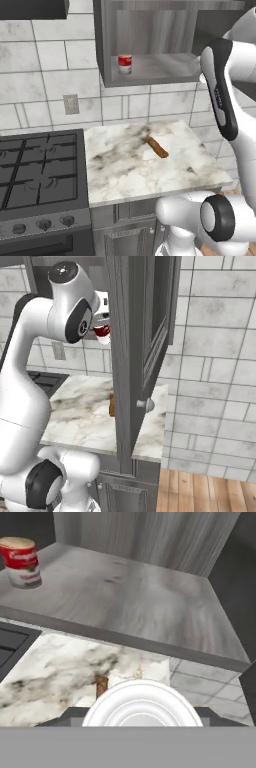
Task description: Restock the canned food cabinet by taking the new fresh canned food from the counter and placing it in the cabinet. Then, take the old canned food from the cabinet and place it on the counter.
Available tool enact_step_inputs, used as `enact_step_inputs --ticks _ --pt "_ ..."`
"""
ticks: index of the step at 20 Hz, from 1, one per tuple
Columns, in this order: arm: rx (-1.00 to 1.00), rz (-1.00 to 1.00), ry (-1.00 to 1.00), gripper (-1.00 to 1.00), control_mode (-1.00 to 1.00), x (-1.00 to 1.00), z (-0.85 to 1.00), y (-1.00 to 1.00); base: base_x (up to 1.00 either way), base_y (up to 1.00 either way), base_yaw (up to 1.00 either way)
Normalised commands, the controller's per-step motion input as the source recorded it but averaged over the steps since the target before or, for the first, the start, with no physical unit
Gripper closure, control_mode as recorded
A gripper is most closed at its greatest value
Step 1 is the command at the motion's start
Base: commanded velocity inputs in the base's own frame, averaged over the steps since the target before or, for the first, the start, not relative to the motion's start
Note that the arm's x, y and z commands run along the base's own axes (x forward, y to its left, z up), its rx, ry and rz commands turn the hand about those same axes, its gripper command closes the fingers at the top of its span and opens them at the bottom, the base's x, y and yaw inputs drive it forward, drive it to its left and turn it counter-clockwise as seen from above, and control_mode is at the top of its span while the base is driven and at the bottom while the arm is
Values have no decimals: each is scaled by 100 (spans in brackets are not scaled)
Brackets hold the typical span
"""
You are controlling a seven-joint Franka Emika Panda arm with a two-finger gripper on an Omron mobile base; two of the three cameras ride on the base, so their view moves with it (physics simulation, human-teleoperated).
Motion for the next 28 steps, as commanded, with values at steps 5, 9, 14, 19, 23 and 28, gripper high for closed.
enact_step_inputs --ticks 5,9,14,19,23,28 --pt "0 0 0 100 -100 99 -3 0 0 0 0" --pt "0 0 0 100 -100 87 -19 0 0 0 0" --pt "0 0 0 100 -100 65 -54 -3 0 0 0" --pt "0 0 -1 100 -100 80 -15 -1 0 0 0" --pt "7 -3 -1 100 -100 65 0 -3 0 0 0" --pt "13 -4 -5 100 -100 54 0 -3 0 0 0"
